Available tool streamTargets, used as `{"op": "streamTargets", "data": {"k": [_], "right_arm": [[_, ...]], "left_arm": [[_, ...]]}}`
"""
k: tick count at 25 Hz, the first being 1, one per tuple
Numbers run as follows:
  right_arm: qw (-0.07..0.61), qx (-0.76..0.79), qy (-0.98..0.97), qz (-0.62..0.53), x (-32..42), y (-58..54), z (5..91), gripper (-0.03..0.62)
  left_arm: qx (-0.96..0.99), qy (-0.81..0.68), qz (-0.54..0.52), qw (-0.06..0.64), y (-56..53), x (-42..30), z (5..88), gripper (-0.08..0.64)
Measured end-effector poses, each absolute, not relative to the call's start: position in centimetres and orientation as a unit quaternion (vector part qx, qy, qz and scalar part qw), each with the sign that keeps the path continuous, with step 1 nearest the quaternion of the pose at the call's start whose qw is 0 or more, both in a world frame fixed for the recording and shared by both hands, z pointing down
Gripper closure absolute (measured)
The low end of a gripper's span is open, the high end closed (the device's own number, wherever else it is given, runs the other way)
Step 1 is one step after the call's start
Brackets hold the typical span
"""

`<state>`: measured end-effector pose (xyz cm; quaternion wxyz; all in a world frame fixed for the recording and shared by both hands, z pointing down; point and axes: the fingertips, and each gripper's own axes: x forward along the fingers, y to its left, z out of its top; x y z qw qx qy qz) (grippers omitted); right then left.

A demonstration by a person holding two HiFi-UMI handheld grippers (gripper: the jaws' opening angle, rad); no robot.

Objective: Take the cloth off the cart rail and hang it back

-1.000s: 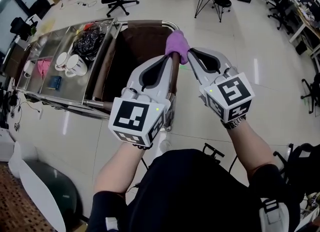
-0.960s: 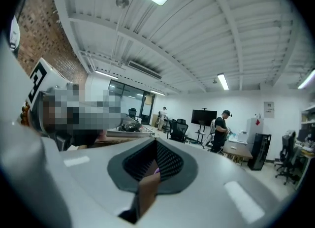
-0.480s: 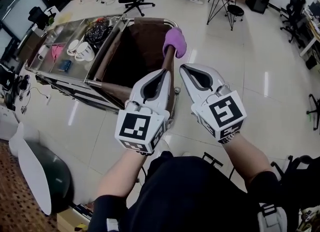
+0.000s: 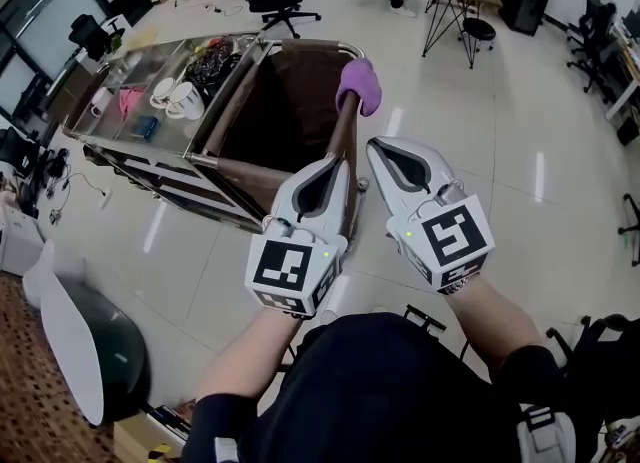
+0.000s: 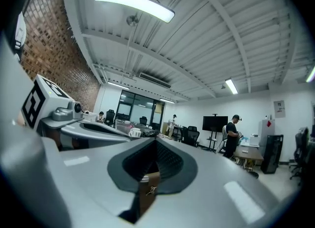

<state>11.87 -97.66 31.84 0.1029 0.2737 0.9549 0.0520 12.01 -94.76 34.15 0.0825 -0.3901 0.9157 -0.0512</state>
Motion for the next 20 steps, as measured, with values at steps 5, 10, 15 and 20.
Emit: {"op": "streamTargets", "data": {"k": [5, 10, 15, 20], "right_arm": [[0.104, 0.263, 0.958, 0.052, 11.8, -96.0, 32.4, 0.592], [0.099, 0.255, 0.96, 0.057, 12.3, -95.1, 32.5, 0.592], [0.096, 0.248, 0.962, 0.058, 12.5, -94.4, 32.9, 0.592], [0.095, 0.245, 0.963, 0.061, 12.7, -93.2, 33.2, 0.592]], "left_arm": [[-0.397, 0.914, -0.06, 0.056, -93.1, 12.2, 35.0, 0.557], [-0.4, 0.914, -0.049, 0.049, -92.1, 12.4, 34.5, 0.557], [-0.41, 0.907, -0.053, 0.075, -91.7, 12.4, 33.7, 0.557], [-0.407, 0.909, -0.048, 0.079, -90.6, 12.3, 33.6, 0.557]]}}
